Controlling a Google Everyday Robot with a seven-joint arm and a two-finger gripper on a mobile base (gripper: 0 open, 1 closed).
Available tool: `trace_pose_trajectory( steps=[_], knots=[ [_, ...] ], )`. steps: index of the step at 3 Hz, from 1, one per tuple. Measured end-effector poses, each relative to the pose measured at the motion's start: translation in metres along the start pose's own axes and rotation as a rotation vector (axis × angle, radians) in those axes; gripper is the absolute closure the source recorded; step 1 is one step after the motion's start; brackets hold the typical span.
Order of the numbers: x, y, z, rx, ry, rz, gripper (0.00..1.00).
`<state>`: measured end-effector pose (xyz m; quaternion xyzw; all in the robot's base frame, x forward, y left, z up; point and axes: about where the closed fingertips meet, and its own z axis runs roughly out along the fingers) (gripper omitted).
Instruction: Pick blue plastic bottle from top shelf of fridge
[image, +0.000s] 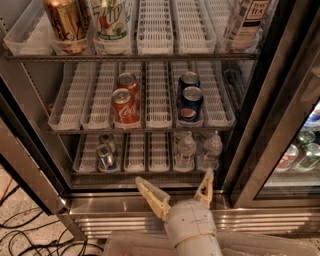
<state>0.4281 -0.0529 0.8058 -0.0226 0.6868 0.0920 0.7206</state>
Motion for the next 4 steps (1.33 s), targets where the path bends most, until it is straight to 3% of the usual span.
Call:
trace_pose_trajectory(
  steps=[1, 2, 4],
  knots=[
    [0.003, -0.035, -0.020, 0.069, 0.036, -0.039, 0.00],
    [-0.007, -0.065, -0.042, 0.102, 0.024, -0.084, 0.00],
    [-0.005, -0.064, -0.042, 0.106, 0.022, -0.110, 0.00]
  ],
)
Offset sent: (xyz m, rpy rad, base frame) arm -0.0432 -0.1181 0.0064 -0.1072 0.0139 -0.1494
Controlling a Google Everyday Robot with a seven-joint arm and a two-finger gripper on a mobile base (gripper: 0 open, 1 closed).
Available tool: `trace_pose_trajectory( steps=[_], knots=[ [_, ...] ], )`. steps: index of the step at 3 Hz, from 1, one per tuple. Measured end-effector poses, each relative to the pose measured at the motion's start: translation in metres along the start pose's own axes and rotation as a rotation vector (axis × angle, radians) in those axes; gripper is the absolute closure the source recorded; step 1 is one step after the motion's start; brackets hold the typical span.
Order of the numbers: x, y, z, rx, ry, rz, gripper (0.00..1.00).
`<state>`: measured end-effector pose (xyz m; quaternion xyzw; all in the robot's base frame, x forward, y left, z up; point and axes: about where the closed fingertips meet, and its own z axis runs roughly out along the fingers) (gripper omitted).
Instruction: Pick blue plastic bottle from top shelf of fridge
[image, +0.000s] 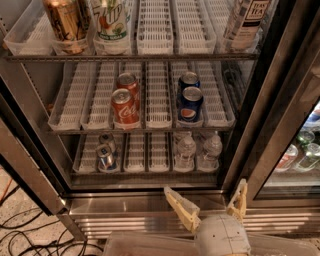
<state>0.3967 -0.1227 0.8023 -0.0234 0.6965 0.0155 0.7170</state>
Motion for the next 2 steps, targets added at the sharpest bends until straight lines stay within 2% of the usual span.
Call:
trace_pose_trajectory(
  steps=[1, 2],
  knots=[
    [-0.017, 0.008, -0.002, -0.023, -0.051, -0.045, 0.00],
    [-0.047, 0.022, -0.003, -0.068, -0.094, -0.063, 0.00]
  ],
)
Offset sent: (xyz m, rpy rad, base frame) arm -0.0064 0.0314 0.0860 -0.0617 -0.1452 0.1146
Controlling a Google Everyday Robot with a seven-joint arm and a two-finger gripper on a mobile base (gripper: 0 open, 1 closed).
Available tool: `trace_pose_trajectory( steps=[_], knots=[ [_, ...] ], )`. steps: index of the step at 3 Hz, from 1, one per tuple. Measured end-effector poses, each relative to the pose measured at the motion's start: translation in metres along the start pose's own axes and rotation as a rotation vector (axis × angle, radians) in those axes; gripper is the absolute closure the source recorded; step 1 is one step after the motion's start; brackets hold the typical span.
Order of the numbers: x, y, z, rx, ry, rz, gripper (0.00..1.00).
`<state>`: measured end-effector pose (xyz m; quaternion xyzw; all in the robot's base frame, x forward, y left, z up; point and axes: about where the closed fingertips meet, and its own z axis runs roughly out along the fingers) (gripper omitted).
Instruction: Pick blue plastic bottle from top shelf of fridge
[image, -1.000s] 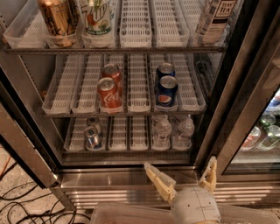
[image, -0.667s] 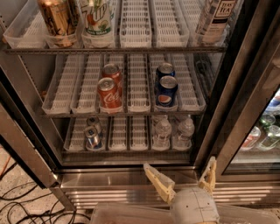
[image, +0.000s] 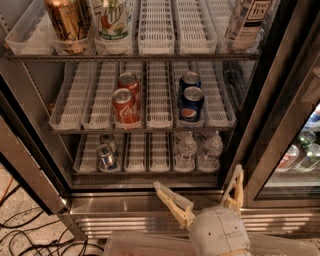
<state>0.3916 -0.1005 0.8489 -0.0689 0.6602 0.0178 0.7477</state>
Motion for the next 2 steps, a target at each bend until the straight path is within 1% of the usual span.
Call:
trace_pose_trajectory(
  steps=[1, 2],
  knots=[
    [-0.031, 0.010, 0.009, -0.040, -0.025, -0.012, 0.00],
    [-0.060, 0.015, 0.020, -0.054, -0.044, -0.038, 0.00]
  ],
)
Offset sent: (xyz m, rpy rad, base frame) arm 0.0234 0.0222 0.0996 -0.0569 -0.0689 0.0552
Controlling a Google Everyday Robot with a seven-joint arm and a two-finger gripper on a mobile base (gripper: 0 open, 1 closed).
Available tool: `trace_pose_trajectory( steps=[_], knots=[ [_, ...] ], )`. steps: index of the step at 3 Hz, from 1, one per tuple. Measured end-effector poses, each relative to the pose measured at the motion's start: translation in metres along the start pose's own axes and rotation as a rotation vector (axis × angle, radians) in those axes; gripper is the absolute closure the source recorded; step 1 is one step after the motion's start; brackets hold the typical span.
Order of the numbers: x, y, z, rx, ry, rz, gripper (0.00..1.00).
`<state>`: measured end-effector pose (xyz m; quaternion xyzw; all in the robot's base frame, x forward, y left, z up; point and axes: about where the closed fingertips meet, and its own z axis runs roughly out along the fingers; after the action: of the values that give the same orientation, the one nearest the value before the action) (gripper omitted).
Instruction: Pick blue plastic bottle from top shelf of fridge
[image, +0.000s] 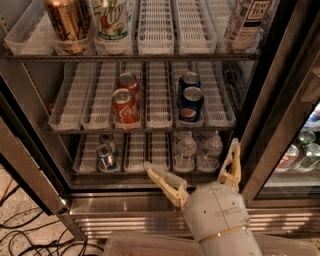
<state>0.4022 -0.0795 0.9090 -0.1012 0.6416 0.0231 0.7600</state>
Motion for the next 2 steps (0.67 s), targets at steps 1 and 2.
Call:
trace_pose_trajectory(
  steps=[1, 2],
  knots=[
    [-0.032, -0.006, 0.020, 0.025, -0.035, -0.019, 0.00],
    [-0.068, -0.020, 0.041, 0.080, -0.086, -0.027, 0.00]
  ],
)
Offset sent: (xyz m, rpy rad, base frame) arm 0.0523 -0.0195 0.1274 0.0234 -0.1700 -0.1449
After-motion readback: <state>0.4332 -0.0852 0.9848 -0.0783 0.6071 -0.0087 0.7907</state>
